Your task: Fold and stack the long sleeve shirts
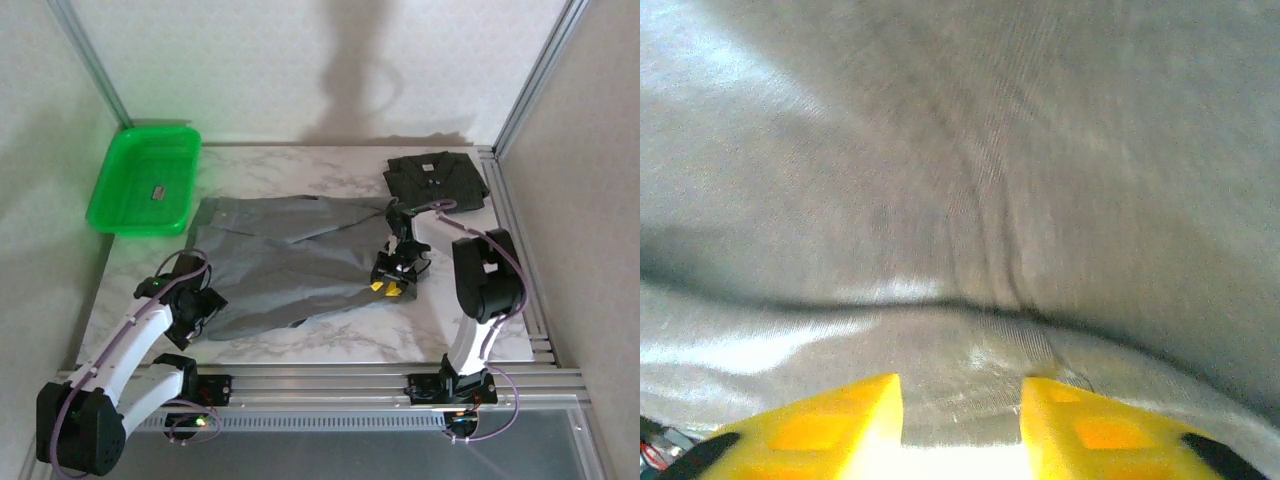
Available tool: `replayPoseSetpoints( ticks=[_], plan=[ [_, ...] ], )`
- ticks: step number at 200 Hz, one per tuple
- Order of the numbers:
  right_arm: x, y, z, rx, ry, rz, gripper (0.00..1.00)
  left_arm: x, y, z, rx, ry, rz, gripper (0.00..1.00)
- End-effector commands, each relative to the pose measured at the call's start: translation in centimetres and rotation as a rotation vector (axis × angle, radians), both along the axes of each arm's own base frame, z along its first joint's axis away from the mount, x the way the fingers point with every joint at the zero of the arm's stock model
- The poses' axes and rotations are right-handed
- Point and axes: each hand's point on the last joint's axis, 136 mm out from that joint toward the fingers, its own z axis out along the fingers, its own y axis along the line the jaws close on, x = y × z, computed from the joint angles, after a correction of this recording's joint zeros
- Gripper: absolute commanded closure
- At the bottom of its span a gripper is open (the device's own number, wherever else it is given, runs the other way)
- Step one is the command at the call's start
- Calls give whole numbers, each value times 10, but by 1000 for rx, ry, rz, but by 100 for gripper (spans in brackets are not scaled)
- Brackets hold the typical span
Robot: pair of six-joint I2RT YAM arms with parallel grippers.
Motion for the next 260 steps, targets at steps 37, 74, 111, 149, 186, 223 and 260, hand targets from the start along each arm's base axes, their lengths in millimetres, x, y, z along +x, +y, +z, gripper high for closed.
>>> replayPoseSetpoints(
  ticks=[37,74,111,149,186,223,260],
  plan=[
    [-53,-40,37,-104,49,-31,56,-4,5,-25,29,26,40,9],
    [-66,-50,25,-96,84,-122,56,6,7,-35,46,-3,56,15],
    [-64,-51,11,-90,79,-152,56,26,4,-40,31,-80,69,37],
    [-50,-62,8,-115,26,-203,50,22,4,-40,16,-121,92,66],
    [-32,-60,3,-54,-8,-252,50,19,0,-41,-24,-147,113,80],
    [-24,-57,-8,-36,-11,-248,52,35,-3,-29,-31,-190,107,95],
    [-21,-63,-20,-68,-10,-267,56,42,-1,-18,-12,-201,86,100]
  ],
)
